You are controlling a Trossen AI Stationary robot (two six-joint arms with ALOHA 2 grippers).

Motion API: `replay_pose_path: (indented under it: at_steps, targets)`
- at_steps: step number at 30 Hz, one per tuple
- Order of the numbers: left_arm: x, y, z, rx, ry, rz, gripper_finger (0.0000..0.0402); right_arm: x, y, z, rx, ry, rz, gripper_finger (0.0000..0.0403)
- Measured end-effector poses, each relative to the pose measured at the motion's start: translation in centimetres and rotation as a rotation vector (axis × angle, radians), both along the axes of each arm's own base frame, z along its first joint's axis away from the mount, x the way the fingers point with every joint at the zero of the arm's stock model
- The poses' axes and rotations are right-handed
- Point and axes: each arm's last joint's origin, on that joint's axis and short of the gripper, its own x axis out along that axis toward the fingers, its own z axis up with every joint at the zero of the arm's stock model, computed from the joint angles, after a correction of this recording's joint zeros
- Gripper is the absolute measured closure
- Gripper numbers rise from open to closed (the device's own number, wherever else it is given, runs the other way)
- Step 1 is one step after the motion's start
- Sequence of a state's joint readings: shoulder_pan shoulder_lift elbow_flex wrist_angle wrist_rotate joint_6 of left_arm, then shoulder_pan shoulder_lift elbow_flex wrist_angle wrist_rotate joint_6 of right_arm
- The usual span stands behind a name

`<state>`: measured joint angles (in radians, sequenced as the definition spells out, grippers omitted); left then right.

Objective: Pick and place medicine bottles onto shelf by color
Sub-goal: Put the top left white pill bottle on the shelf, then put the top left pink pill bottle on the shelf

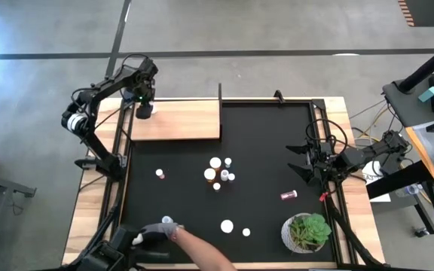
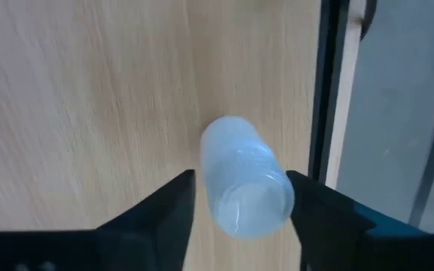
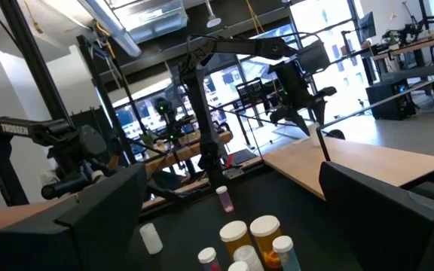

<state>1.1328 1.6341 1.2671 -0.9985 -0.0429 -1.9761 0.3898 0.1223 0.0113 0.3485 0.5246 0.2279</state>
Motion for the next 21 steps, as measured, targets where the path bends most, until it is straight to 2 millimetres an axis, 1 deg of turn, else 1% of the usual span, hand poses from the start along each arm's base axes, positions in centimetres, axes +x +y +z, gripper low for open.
replay_pose_path:
  at_steps: [7,11,15,21]
  targets:
    - [0.1,0.1,0.1,0.012,-0.001,-0.055,0.0131,0.0,0.0,0.0,0.000,0.000,0.000,0.0019]
    - [0.1,0.0,0.6,0.030,-0.013,-0.111,0.0100,0.0,0.0,0.0,0.000,0.000,0.000,0.0019]
    - [0.2,-0.1,1.1,0.041,-0.059,-0.138,0.0085,0.0,0.0,0.0,0.000,0.000,0.000,0.0019]
    - [0.5,-0.3,1.7,0.065,-0.109,-0.157,0.0083,0.0,0.0,0.0,0.000,0.000,0.000,0.0019]
